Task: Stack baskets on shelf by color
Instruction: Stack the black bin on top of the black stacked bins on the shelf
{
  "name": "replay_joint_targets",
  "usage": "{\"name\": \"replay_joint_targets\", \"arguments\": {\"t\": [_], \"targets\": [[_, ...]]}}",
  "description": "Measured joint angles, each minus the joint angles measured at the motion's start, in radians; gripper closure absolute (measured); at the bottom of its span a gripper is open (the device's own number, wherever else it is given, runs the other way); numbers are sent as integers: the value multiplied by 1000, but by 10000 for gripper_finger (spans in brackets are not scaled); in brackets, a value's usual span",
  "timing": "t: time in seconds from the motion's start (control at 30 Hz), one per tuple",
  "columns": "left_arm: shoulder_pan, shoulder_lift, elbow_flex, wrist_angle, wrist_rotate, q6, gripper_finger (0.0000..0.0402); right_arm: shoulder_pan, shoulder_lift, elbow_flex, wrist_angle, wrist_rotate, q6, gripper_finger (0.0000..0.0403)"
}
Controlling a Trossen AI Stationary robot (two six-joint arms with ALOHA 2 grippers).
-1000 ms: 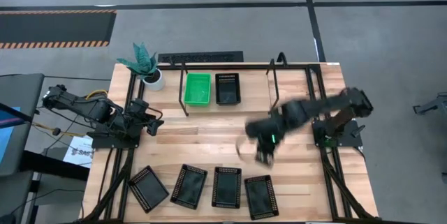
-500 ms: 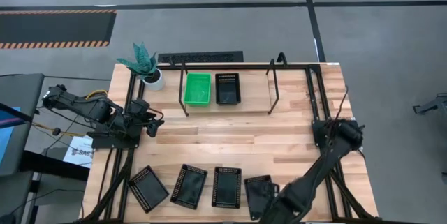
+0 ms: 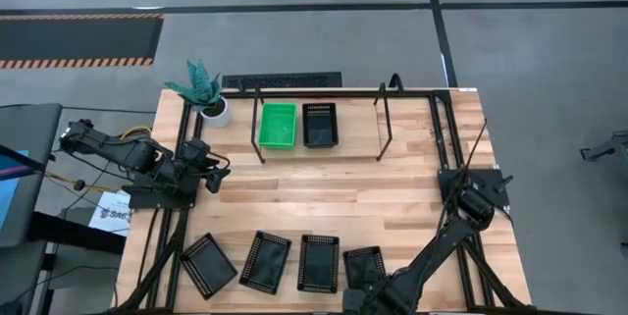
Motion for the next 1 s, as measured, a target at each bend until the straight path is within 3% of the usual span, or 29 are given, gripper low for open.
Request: {"name": "replay_joint_targets", "arguments": {"t": [0.3, 0.4, 0.53, 0.73, 1.0], "targets": [[0, 0, 0, 3, 0, -1, 141, -9, 55, 0, -16, -42, -15, 220], [0, 0, 0, 3, 5, -1, 141, -15, 57, 0, -16, -57, -16, 278], [0, 0, 0, 3, 9, -1, 141, -40, 34, 0, -24, -56, -33, 382], [0, 0, 0, 3, 9, -2, 141, -114, -83, 0, -80, -38, -148, 396], [0, 0, 0, 3, 9, -9, 141, -343, -309, 0, -213, 129, -461, 397]]}}
